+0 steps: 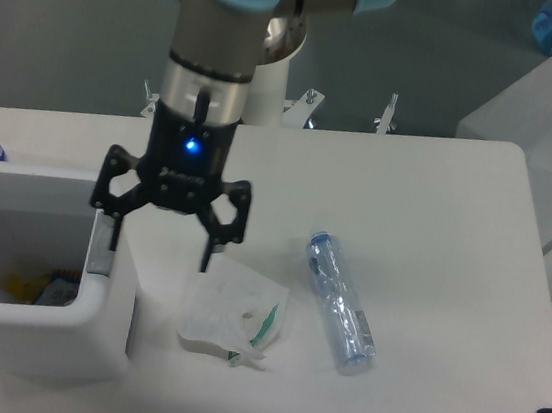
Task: Open the trash can
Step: 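Push the lid edge down with the gripper to tip it open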
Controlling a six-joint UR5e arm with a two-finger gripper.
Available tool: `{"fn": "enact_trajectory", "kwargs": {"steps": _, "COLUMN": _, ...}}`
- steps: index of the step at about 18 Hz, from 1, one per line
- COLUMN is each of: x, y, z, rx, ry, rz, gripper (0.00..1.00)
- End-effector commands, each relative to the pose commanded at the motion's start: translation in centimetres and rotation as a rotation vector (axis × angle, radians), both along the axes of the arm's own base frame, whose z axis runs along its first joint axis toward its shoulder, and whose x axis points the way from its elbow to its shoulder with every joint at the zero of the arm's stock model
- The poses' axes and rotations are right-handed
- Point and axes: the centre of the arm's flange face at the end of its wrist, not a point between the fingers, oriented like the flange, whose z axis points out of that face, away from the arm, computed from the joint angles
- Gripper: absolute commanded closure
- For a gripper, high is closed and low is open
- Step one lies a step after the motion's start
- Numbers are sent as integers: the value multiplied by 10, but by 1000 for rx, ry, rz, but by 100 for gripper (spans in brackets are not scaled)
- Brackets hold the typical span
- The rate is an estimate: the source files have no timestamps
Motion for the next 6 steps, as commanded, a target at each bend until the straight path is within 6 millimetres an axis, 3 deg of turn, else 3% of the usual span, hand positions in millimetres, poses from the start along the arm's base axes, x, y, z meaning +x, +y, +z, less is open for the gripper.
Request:
{"fn": "enact_trajectory", "kwargs": {"steps": 3, "x": -15, "y": -11, "z": -6, "rx": -99, "ry": 91, "rz": -79, "gripper": 0}}
{"fn": "enact_trajectory", "kwargs": {"steps": 6, "x": -46, "y": -33, "z": -14, "rx": -205, "ry": 134, "rz": -159, "gripper": 0}}
